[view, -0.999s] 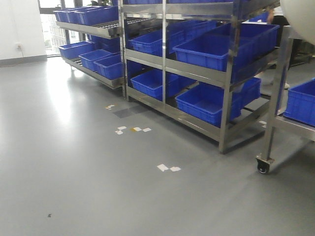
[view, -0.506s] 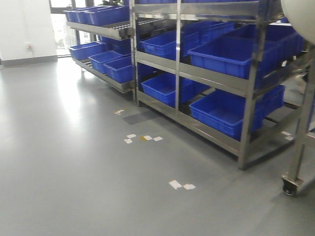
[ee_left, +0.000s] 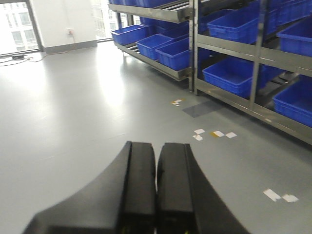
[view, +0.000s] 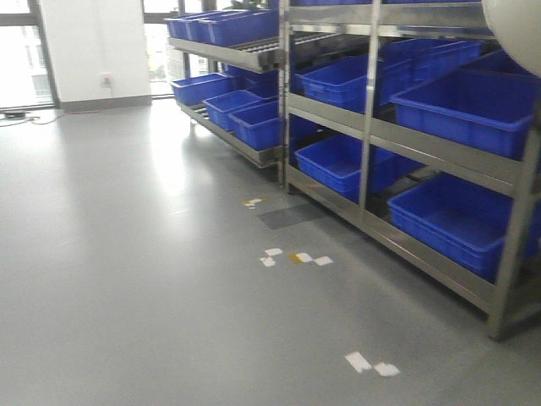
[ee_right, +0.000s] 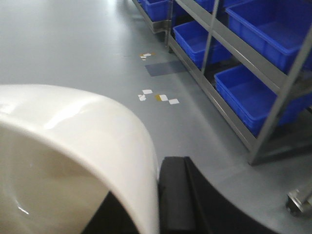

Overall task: Move white bin to right shelf second layer
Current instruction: 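Drive the base along the crate racks toward the windows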

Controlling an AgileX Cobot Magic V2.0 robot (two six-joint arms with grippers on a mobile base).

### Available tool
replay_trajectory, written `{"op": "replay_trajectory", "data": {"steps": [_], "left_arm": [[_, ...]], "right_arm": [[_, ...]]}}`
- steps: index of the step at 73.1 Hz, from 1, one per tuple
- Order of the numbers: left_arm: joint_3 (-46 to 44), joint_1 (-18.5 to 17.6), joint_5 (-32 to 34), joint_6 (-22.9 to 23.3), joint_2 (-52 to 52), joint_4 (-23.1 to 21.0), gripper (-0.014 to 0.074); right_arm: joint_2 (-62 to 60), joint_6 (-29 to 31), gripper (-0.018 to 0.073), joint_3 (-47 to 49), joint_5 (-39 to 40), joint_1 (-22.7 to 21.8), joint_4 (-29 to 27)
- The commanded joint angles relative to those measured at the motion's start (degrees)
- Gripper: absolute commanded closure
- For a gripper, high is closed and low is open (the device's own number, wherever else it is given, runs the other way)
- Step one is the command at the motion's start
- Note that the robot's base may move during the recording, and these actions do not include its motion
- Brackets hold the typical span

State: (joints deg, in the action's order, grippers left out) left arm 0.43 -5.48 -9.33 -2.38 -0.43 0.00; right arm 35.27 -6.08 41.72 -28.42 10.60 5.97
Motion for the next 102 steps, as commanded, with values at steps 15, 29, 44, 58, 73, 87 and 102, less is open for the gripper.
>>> {"op": "replay_trajectory", "data": {"steps": [15,29,44,58,73,87,102], "left_arm": [[2.1,-0.3,4.9,0.2,-0.8,0.0,0.0512],[2.1,-0.3,4.9,0.2,-0.8,0.0,0.0512],[2.1,-0.3,4.9,0.2,-0.8,0.0,0.0512],[2.1,-0.3,4.9,0.2,-0.8,0.0,0.0512],[2.1,-0.3,4.9,0.2,-0.8,0.0,0.0512],[2.1,-0.3,4.9,0.2,-0.8,0.0,0.0512],[2.1,-0.3,4.9,0.2,-0.8,0.0,0.0512]], "right_arm": [[0.0,0.0,0.0504,1.9,5.7,-0.4,0.6],[0.0,0.0,0.0504,1.9,5.7,-0.4,0.6],[0.0,0.0,0.0504,1.9,5.7,-0.4,0.6],[0.0,0.0,0.0504,1.9,5.7,-0.4,0.6],[0.0,0.0,0.0504,1.9,5.7,-0.4,0.6],[0.0,0.0,0.0504,1.9,5.7,-0.4,0.6],[0.0,0.0,0.0504,1.9,5.7,-0.4,0.6]]}}
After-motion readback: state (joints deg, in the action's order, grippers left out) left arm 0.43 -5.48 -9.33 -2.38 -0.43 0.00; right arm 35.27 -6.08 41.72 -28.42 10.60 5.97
